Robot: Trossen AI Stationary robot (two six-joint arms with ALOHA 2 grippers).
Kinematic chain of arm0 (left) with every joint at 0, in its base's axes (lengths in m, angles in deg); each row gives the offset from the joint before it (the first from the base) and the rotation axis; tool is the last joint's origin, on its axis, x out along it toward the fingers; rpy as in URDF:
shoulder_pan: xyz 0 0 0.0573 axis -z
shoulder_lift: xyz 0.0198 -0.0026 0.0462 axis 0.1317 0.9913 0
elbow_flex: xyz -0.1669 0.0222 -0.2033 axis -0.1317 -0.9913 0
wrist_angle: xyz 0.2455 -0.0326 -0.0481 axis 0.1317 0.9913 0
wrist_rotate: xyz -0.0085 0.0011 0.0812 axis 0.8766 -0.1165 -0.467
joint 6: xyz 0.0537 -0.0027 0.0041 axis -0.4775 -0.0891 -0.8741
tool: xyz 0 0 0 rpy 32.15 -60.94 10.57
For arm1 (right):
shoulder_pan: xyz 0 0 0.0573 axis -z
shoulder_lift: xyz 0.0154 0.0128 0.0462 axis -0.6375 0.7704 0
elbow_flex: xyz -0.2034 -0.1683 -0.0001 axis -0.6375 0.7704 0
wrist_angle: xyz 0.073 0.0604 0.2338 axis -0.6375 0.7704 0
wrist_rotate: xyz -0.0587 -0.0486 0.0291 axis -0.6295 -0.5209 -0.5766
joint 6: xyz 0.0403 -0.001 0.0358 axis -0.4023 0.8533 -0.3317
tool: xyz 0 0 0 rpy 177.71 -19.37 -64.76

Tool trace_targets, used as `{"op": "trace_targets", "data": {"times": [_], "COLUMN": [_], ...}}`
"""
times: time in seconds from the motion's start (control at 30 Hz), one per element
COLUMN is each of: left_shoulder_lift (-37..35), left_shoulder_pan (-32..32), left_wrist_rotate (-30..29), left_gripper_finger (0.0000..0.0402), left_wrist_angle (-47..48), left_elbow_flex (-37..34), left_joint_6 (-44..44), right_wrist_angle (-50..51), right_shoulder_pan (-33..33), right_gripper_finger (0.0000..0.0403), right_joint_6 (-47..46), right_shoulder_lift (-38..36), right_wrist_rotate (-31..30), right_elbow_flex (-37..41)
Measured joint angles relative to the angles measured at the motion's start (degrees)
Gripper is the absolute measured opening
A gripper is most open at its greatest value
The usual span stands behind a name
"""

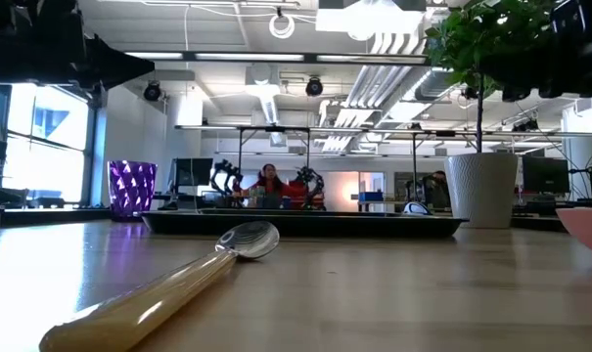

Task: Pick and place plate/cup/fork/spoon on tray
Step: Put the orange plate on the black serving tray

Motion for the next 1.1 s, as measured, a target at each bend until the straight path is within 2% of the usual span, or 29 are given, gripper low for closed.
{"op": "trace_targets", "data": {"times": [0.1,0.2,0.27,0.37,0.47,0.6,0.8,0.97,1.03,1.1], "left_shoulder_lift": [0.02,0.72,1.41,3.29,6.61,11.84,16.08,16.33,16.35,16.35], "left_shoulder_pan": [0.00,-0.86,-1.86,-3.80,-6.62,-9.70,-11.17,-13.30,-14.40,-15.05], "left_wrist_rotate": [-0.96,-1.55,-1.30,-1.56,-4.75,-3.42,-2.50,-3.05,-2.60,-0.10], "left_gripper_finger": [0.0003,0.0003,0.0003,0.0003,0.0003,0.0003,0.0003,0.0003,0.0003,0.0003], "left_wrist_angle": [-1.23,-3.41,-3.98,-3.92,-2.74,-4.73,-9.72,-18.20,-19.08,-18.12], "left_elbow_flex": [0.00,0.00,0.00,0.00,-0.01,-0.04,-0.04,-0.04,-0.02,-0.02], "left_joint_6": [-3.47,-6.09,-6.26,-5.46,-2.70,4.31,9.88,9.80,9.85,9.86], "right_wrist_angle": [-0.45,-1.87,-1.53,1.05,3.55,3.28,3.51,2.82,2.00,1.30], "right_shoulder_pan": [0.00,0.00,0.00,0.02,0.14,0.68,1.14,1.18,1.24,1.57], "right_gripper_finger": [0.0012,0.0012,0.0012,0.0012,0.0012,0.0012,0.0012,0.0012,0.0012,0.0012], "right_joint_6": [-11.13,-17.55,-18.14,-18.11,-15.83,-13.18,-17.28,-23.26,-22.03,-20.18], "right_shoulder_lift": [0.02,0.02,0.00,0.00,1.09,2.60,5.52,7.28,7.26,7.26], "right_wrist_rotate": [-0.22,-1.17,-3.36,-11.20,-19.70,-28.30,-30.82,-42.06,-43.15,-41.55], "right_elbow_flex": [0.00,0.00,0.00,0.00,-0.07,0.02,0.02,0.04,0.04,0.04]}}
